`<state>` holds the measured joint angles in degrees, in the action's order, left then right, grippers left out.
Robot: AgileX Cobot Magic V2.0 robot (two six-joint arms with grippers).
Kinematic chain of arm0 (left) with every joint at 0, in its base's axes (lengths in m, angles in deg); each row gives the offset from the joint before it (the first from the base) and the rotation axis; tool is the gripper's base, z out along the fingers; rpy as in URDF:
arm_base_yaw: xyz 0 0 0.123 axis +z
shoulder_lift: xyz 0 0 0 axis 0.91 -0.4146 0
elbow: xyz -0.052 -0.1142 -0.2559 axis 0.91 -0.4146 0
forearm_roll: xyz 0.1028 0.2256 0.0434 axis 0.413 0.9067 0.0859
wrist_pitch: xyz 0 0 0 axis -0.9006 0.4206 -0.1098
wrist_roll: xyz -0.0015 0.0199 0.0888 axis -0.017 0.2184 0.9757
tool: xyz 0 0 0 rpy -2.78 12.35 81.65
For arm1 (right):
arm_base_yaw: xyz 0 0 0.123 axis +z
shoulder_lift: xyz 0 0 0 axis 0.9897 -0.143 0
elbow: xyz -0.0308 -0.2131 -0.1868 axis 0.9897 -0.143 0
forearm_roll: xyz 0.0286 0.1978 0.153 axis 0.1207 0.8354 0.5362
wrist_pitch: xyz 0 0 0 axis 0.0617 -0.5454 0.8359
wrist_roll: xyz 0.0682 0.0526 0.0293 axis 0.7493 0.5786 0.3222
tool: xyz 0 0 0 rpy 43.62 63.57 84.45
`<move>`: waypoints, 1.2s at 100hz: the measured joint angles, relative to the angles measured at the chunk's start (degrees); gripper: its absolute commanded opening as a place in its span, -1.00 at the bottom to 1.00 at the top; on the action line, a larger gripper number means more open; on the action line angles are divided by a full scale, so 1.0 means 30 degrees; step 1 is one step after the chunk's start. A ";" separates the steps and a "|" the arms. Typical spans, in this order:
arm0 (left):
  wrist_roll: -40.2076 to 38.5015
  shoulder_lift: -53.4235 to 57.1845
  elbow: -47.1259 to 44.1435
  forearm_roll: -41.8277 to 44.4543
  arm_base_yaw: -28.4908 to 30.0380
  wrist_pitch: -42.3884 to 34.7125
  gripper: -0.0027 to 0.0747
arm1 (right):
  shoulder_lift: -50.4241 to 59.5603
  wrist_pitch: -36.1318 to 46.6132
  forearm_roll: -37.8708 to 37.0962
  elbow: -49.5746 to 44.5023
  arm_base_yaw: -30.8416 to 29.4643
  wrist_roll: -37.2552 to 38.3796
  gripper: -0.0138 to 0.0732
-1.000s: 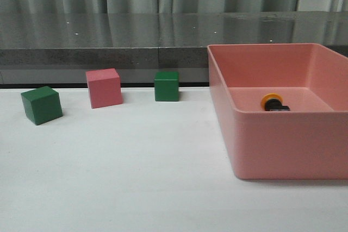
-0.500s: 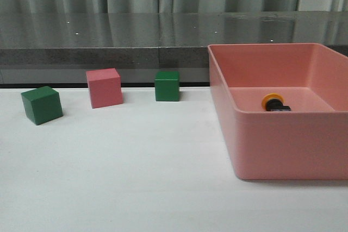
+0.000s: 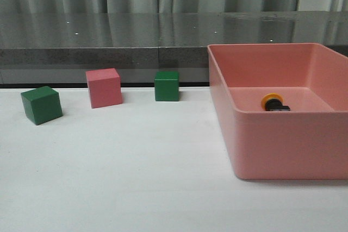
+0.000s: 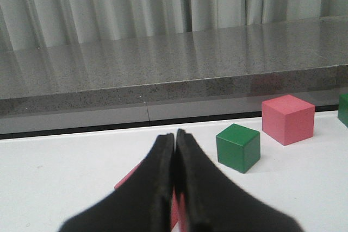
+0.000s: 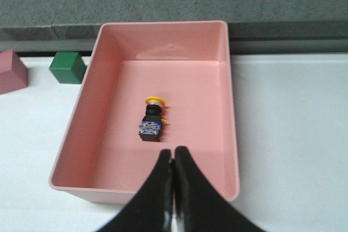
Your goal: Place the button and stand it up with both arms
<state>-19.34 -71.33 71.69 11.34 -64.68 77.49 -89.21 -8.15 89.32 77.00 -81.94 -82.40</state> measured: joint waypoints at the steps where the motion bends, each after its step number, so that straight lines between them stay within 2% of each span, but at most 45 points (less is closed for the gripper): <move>1: 0.0000 0.0000 0.0000 0.0000 0.0000 0.0000 -0.98 | -0.0369 -0.0043 0.0190 0.0116 0.0040 -0.0112 -0.82; 20: 0.0000 0.0000 0.0000 0.0000 0.0000 0.0000 -0.98 | -0.5116 -0.0069 0.2619 0.2489 0.0948 -0.1995 -0.82; 34: 0.0000 0.0000 0.0000 0.0000 0.0000 0.0000 -0.98 | -0.8317 0.0642 0.2918 0.3138 0.1264 -0.2188 -0.81; 43: 0.0000 0.0000 0.0000 0.0000 0.0000 0.0000 -0.98 | -1.0193 0.0769 0.2933 0.3322 0.1310 -0.2188 -0.69; 52: 0.0000 0.0000 0.0000 0.0000 0.0000 0.0000 -0.98 | -1.1826 0.0812 0.2963 0.3356 0.1310 -0.2231 -0.36; 68: 0.0000 0.0000 0.0000 0.0000 0.0000 0.0000 -0.98 | -1.3731 0.0864 0.2963 0.3356 0.1443 -0.2609 0.65; 74: 0.0000 0.0000 0.0000 0.0000 0.0000 0.0000 -0.98 | -1.4114 0.0975 0.2963 0.3356 0.1616 -0.2719 0.85; 84: 0.0000 0.0000 0.0000 0.0000 0.0000 0.0000 -0.98 | -1.4559 0.1541 0.2977 0.3356 0.1887 -0.2744 0.76; 120: 0.0000 0.0000 0.0000 0.0000 0.0000 0.0000 -0.98 | -1.7197 0.4546 0.2981 0.3356 0.2916 -0.2775 0.75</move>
<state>-19.34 -71.33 71.69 11.34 -64.68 77.49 -140.80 5.49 98.26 87.07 -73.19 -90.73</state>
